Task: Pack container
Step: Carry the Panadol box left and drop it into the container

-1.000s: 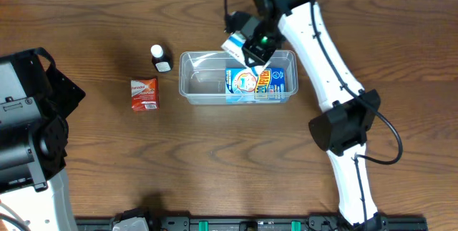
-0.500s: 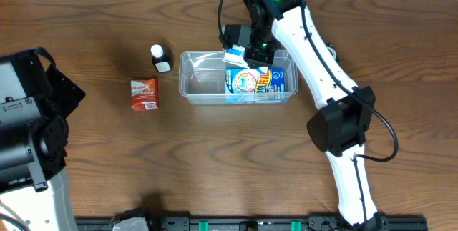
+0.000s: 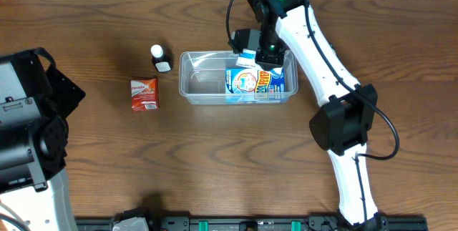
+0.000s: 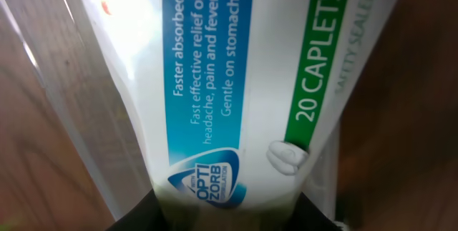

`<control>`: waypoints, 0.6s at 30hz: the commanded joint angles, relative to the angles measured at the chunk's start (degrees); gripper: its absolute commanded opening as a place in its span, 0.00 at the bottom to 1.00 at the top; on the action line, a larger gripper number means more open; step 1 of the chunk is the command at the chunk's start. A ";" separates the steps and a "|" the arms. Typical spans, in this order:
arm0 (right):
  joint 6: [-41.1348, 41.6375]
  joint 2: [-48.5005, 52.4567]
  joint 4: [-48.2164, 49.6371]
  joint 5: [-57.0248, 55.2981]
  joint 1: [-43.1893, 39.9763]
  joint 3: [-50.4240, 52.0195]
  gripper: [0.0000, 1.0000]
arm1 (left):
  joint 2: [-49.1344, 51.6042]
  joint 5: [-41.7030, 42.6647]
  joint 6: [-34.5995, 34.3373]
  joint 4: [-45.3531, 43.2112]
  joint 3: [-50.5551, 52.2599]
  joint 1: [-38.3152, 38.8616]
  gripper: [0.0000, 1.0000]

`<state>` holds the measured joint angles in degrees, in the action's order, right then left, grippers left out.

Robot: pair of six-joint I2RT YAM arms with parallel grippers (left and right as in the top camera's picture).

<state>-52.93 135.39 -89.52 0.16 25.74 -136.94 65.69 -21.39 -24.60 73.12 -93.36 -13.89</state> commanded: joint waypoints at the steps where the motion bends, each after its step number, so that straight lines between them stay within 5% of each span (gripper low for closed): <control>1: -0.72 -0.15 0.17 -2.14 -0.42 2.80 0.33 | 0.17 -0.74 0.31 0.17 -1.09 -0.35 0.98; 11: -0.76 -0.15 4.76 -4.55 -0.87 9.25 0.34 | 0.17 -0.74 0.31 0.17 -1.09 -0.35 0.98; 18: -0.72 -0.15 8.33 -4.92 -0.98 9.25 0.50 | 0.17 -0.74 0.31 0.17 -1.09 -0.35 0.98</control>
<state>-53.23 135.37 -82.02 -3.97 25.52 -127.83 65.69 -21.39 -24.60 73.14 -93.36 -13.89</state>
